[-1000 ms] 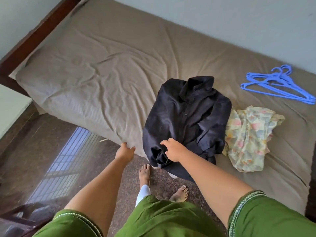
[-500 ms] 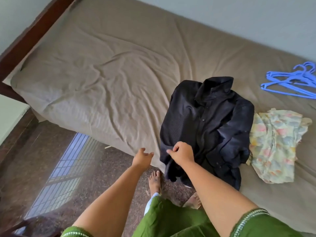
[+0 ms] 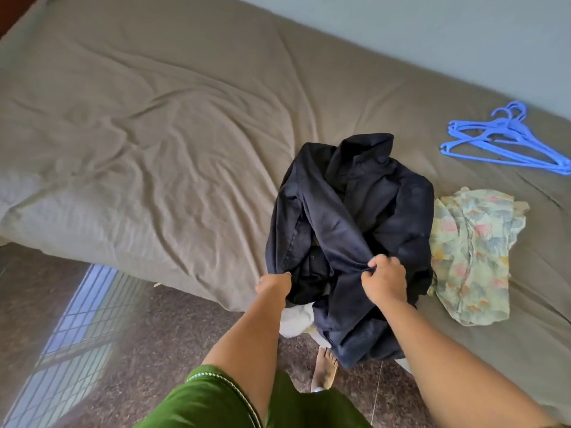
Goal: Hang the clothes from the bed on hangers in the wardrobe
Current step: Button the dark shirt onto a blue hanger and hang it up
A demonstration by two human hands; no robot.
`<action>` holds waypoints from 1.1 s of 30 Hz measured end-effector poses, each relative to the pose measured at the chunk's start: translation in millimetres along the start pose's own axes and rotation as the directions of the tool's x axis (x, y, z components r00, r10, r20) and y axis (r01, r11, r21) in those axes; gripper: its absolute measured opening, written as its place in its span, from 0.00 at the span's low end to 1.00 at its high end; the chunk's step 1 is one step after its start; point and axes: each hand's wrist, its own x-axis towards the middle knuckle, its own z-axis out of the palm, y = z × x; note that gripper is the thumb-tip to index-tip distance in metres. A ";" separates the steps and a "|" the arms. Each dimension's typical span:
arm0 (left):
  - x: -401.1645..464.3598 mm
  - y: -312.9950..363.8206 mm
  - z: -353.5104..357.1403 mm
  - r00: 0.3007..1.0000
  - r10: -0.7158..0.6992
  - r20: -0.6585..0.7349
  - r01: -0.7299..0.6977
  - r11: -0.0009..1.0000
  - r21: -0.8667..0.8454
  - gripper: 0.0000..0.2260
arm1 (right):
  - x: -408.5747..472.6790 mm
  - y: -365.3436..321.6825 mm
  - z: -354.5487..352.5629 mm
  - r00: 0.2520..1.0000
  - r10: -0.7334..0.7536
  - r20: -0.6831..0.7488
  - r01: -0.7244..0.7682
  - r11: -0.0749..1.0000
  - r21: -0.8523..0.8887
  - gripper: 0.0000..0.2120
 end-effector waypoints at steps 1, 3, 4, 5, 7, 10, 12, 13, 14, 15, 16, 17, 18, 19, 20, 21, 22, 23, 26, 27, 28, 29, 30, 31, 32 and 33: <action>-0.6 1.2 -5.2 1.000 -0.004 -0.016 0.004 1.000 0.006 0.31 | -1.9 -3.4 7.5 0.997 -0.042 0.071 0.048 0.995 -0.087 0.11; 6.0 7.2 -0.4 0.995 0.068 -0.075 -0.061 0.994 0.089 0.21 | -10.9 -3.8 30.2 0.990 -0.076 0.117 0.095 0.982 -0.162 0.18; 5.2 12.1 -3.8 0.993 0.100 -0.067 -0.094 0.991 0.091 0.18 | -15.3 -10.9 36.7 0.987 -0.107 0.117 0.126 0.978 -0.169 0.20; -2.6 15.8 -1.7 0.989 0.137 -0.048 -0.133 0.988 0.072 0.16 | -24.6 -12.6 37.8 0.988 -0.125 0.090 0.138 0.976 -0.166 0.23; -8.1 23.1 -3.1 0.984 0.179 -0.004 -0.178 0.974 -0.138 0.16 | -35.4 -28.5 44.7 0.967 -0.256 -0.013 0.252 0.959 -0.128 0.28; -47.2 42.2 -18.7 0.970 0.239 -0.031 -0.233 0.893 -0.386 0.14 | -48.7 -58.3 23.7 0.891 -0.439 0.112 0.446 0.894 -0.044 0.34; -87.9 58.5 -35.9 0.954 0.300 -0.028 -0.278 0.841 -0.464 0.15 | -65.4 -80.5 -9.1 0.836 -0.489 0.250 0.482 0.871 0.090 0.37; -92.2 62.3 -39.7 0.945 0.325 -0.022 -0.289 0.806 -0.517 0.15 | -67.6 -90.4 -10.0 0.837 -0.482 0.259 0.437 0.874 0.213 0.33; -122.3 73.0 -56.2 0.925 0.379 0.002 -0.310 0.761 -0.569 0.15 | -79.3 -102.7 -42.8 0.871 -0.452 0.193 0.370 0.861 0.348 0.28; -132.4 79.7 -65.0 0.906 0.423 0.022 -0.316 0.710 -0.630 0.19 | -81.5 -111.2 -57.1 0.905 -0.395 0.156 0.278 0.829 0.486 0.22; -135.8 84.8 -71.2 0.889 0.457 0.025 -0.320 0.660 -0.679 0.25 | -73.8 -117.9 -61.9 0.932 -0.320 0.172 0.166 0.797 0.580 0.20; -157.1 87.8 -87.9 0.848 0.529 0.017 -0.377 0.626 -0.683 0.31 | -79.6 -123.1 -85.8 0.947 -0.274 0.166 0.107 0.758 0.644 0.21; -163.8 89.6 -97.6 0.804 0.594 0.020 -0.448 0.627 -0.638 0.34 | -71.7 -121.9 -92.4 0.953 -0.228 0.201 0.027 0.722 0.691 0.26; -170.6 92.7 -105.3 0.758 0.652 0.023 -0.527 0.632 -0.569 0.32 | -49.9 -118.0 -83.9 0.956 -0.203 0.210 -0.022 0.668 0.744 0.34; -179.2 94.1 -114.1 0.720 0.693 0.040 -0.600 0.650 -0.466 0.29 | -45.8 -119.4 -96.9 0.958 -0.204 0.200 -0.025 0.637 0.771 0.39; -189.8 94.2 -121.3 0.676 0.733 0.072 -0.669 0.652 -0.356 0.24 | -45.6 -120.9 -113.2 0.955 -0.216 0.205 -0.028 0.618 0.786 0.37; -197.1 93.9 -126.5 0.649 0.750 0.129 -0.707 0.657 -0.260 0.18 | -57.9 -128.4 -141.9 0.953 -0.227 0.200 -0.034 0.578 0.815 0.30; -206.2 93.3 -131.6 0.626 0.753 0.201 -0.729 0.657 -0.191 0.16 | -72.2 -135.7 -169.7 0.941 -0.247 0.230 -0.070 0.523 0.849 0.21; -221.6 91.6 -137.4 0.623 0.673 0.398 -0.671 0.722 -0.170 0.16 | -80.3 -144.4 -207.9 0.887 -0.315 0.338 -0.250 0.289 0.924 0.18; -225.2 93.7 -139.3 0.625 0.659 0.418 -0.633 0.742 -0.221 0.16 | -81.3 -146.3 -216.0 0.885 -0.318 0.340 -0.267 0.252 0.930 0.19; -226.1 99.0 -141.5 0.626 0.659 0.416 -0.597 0.749 -0.289 0.16 | -79.9 -147.7 -221.6 0.894 -0.297 0.336 -0.276 0.228 0.934 0.19; -230.1 106.1 -144.9 0.629 0.671 0.393 -0.564 0.741 -0.364 0.17 | -77.8 -147.4 -226.7 0.903 -0.273 0.332 -0.287 0.194 0.938 0.19; -233.3 115.5 -148.6 0.640 0.681 0.357 -0.526 0.726 -0.443 0.16 | -79.0 -145.5 -234.0 0.904 -0.265 0.335 -0.303 0.153 0.941 0.19; -240.3 124.1 -152.2 0.649 0.686 0.327 -0.494 0.708 -0.504 0.15 | -76.9 -142.3 -238.3 0.897 -0.276 0.345 -0.326 0.113 0.939 0.19; -245.2 132.4 -155.1 0.662 0.687 0.301 -0.478 0.696 -0.536 0.14 | -77.1 -138.5 -241.8 0.882 -0.301 0.362 -0.351 0.091 0.932 0.19; -249.9 138.8 -156.6 0.670 0.687 0.281 -0.482 0.691 -0.538 0.10 | -78.9 -135.6 -245.6 0.865 -0.328 0.380 -0.375 0.079 0.923 0.19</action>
